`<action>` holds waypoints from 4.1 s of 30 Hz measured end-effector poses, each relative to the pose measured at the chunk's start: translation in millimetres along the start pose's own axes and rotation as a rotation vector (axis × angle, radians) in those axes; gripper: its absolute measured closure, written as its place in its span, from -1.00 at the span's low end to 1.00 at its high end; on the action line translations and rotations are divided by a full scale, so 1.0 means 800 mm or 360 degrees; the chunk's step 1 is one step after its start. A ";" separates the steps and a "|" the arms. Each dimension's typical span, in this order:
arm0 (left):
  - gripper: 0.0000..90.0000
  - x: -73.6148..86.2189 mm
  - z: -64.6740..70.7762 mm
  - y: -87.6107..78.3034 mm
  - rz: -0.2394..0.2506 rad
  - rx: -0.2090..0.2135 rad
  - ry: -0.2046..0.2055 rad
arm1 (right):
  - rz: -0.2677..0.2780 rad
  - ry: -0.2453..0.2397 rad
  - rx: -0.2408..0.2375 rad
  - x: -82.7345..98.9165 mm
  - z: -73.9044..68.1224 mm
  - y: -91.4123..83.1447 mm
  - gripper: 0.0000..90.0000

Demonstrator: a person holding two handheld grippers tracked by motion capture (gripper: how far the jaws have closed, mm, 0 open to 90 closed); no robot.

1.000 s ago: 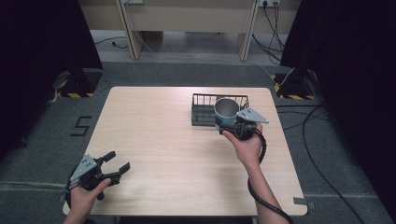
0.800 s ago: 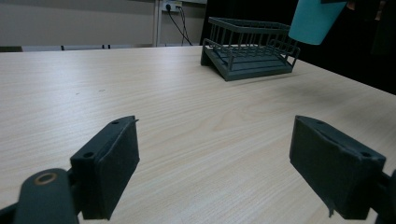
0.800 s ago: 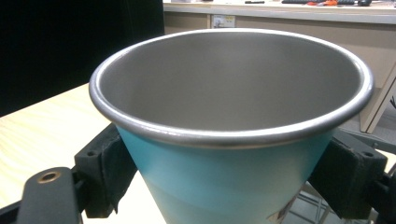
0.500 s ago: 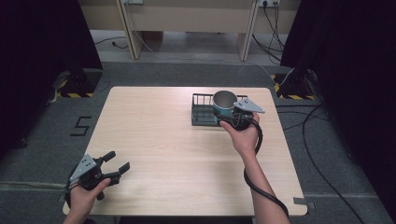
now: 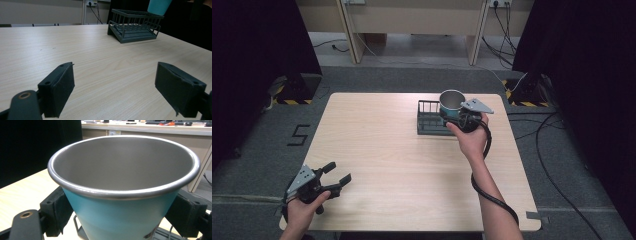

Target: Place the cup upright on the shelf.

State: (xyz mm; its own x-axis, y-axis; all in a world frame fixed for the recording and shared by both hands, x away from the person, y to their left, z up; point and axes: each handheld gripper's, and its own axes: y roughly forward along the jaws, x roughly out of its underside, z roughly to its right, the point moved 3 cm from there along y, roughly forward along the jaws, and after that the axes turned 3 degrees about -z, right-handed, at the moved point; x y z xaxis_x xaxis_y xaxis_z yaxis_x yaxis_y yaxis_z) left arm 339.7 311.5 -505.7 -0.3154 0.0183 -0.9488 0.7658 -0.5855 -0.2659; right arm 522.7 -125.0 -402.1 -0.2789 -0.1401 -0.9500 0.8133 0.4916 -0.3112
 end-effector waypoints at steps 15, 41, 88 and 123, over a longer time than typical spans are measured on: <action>-0.66 -0.001 -0.001 0.001 0.0006 0.0006 -0.0012 | -0.0020 0.0076 0.0083 -0.019 0.019 0.024 -0.62; -0.66 -0.002 -0.001 0.000 0.0016 0.0012 -0.0008 | -0.0146 0.0155 0.0156 -0.016 0.039 0.070 -0.62; -0.66 -0.002 0.000 0.001 0.0017 0.0022 -0.0009 | -0.0371 0.0144 0.0187 0.029 0.037 0.103 -0.63; -0.66 -0.002 0.000 0.001 0.0012 0.0017 -0.0006 | -0.0421 0.0169 0.0163 0.037 0.030 0.068 -0.65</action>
State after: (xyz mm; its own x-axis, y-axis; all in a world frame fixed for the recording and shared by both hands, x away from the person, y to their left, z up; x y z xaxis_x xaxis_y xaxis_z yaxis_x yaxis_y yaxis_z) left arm 340.7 310.6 -504.7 -0.3118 0.0112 -0.9501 0.7620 -0.5943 -0.2571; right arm 570.5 -122.9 -447.5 -0.5356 -0.1584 -0.8295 0.7509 0.3601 -0.5536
